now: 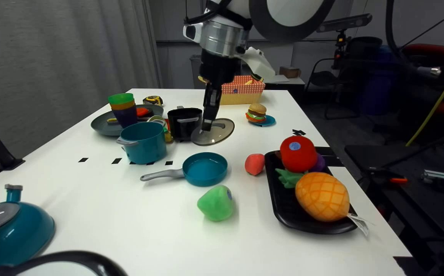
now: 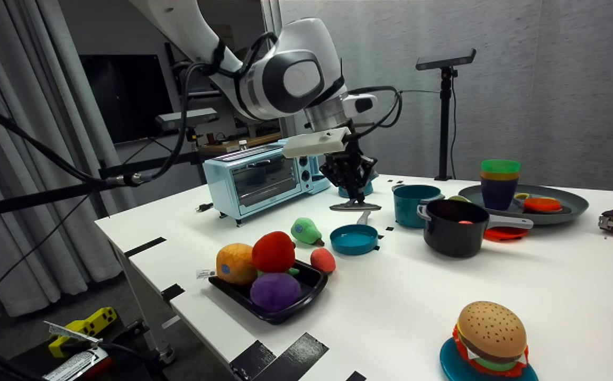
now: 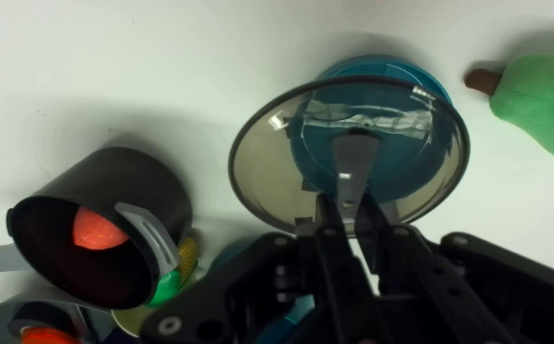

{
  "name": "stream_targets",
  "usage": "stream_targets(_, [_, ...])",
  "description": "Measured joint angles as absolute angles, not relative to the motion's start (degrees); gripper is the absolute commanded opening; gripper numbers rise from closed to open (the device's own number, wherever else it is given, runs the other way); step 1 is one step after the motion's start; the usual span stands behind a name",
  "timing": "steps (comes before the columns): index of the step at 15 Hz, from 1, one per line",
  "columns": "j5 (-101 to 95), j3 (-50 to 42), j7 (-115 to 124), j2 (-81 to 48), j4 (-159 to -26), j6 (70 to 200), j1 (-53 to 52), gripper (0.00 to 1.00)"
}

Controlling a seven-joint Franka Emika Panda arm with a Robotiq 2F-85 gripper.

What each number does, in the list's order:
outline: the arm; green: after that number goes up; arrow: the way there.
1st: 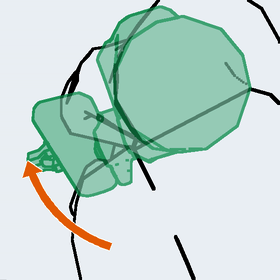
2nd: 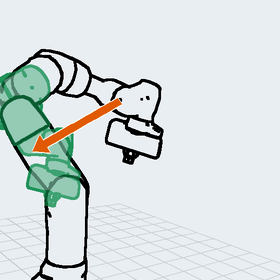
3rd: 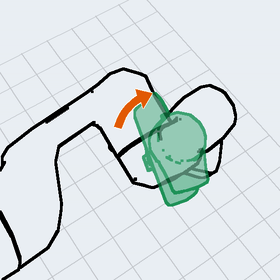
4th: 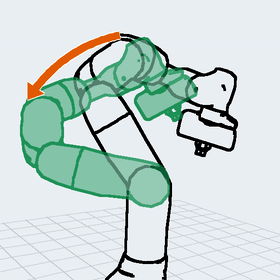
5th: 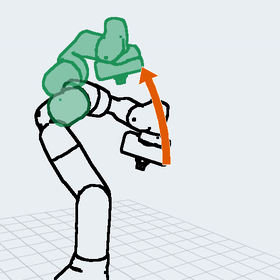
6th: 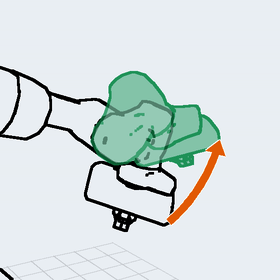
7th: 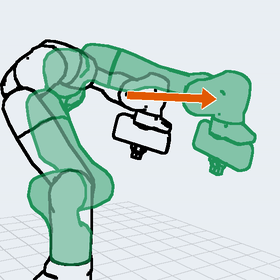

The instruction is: Take the lid off the blue pot and put it on the blue pan

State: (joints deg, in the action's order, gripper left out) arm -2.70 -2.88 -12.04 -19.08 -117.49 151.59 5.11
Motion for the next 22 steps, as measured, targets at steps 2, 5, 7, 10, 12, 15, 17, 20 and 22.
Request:
stream_targets(2, [-1.2,-1.9,-14.3,-18.9,-118.3,152.3,5.8,0.04])
stream_targets(5, [1.1,-0.4,-17.5,-18.7,-119.0,152.5,6.8,0.04])
stream_targets(7, [2.3,0.4,-19.5,-18.6,-119.1,152.5,7.5,0.04])
stream_targets(10, [2.9,1.4,-23.4,-18.6,-119.1,152.5,8.5,0.04])
stream_targets(12, [2.9,1.9,-26.2,-18.6,-119.1,152.6,9.1,0.04])
stream_targets(15, [3.0,2.7,-29.8,-18.6,-119.1,152.8,10.0,0.04])
stream_targets(17, [3.2,3.1,-31.5,-18.6,-119.1,152.8,10.5,0.04])
stream_targets(20, [4.4,4.1,-34.1,-18.6,-119.1,152.8,11.4,0.04])
stream_targets(22, [5.7,4.5,-35.9,-18.6,-119.1,152.8,11.7,0.33])
